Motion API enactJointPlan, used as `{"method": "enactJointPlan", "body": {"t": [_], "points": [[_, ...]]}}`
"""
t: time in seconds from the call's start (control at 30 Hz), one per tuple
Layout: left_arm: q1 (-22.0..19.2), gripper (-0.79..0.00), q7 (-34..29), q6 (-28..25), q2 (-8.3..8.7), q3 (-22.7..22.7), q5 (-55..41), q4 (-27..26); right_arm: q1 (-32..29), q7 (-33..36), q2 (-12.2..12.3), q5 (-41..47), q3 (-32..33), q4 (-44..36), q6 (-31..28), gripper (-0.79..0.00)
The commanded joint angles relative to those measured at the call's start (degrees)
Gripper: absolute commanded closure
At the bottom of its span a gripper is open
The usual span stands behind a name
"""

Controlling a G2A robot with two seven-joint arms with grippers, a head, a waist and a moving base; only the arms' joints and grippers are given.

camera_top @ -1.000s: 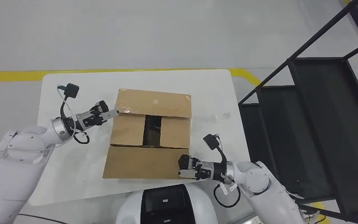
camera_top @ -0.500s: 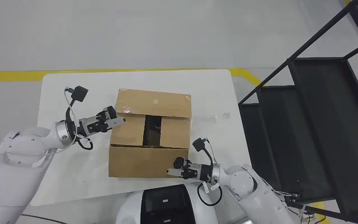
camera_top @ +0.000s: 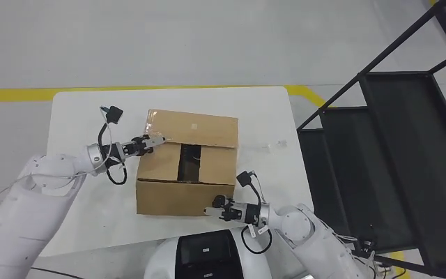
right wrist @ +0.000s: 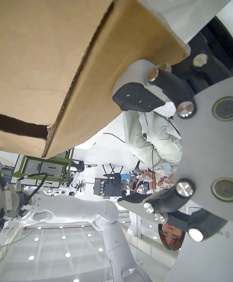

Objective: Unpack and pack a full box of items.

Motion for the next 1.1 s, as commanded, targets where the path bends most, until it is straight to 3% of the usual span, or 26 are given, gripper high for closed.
{"method": "enactJointPlan", "body": {"t": [0.0, 0.23, 0.63, 1.07], "points": [[-1.52, -0.785, 0.55, 0.59, -0.54, 1.26, -0.29, 1.42, 0.07, 0.08, 0.06, 0.17, -0.08, -0.1, 0.09, -0.785], [-3.91, -0.785, 0.3, -1.37, -1.76, 3.25, -1.79, 2.65, -0.03, 0.4, 0.37, 0.99, -0.07, -0.15, 0.31, -0.785], [-1.94, -0.785, -0.26, 4.28, -1.76, 1.32, -3.76, 6.18, 0.83, 1.07, 0.67, 1.13, -1.12, -0.06, 1.1, -0.785], [-7.96, -0.785, -0.75, -5.33, -4.06, 3.16, -8.54, 6.05, 0.9, 0.84, 1.08, 0.64, -1.8, -0.65, 1.57, -0.785]]}}
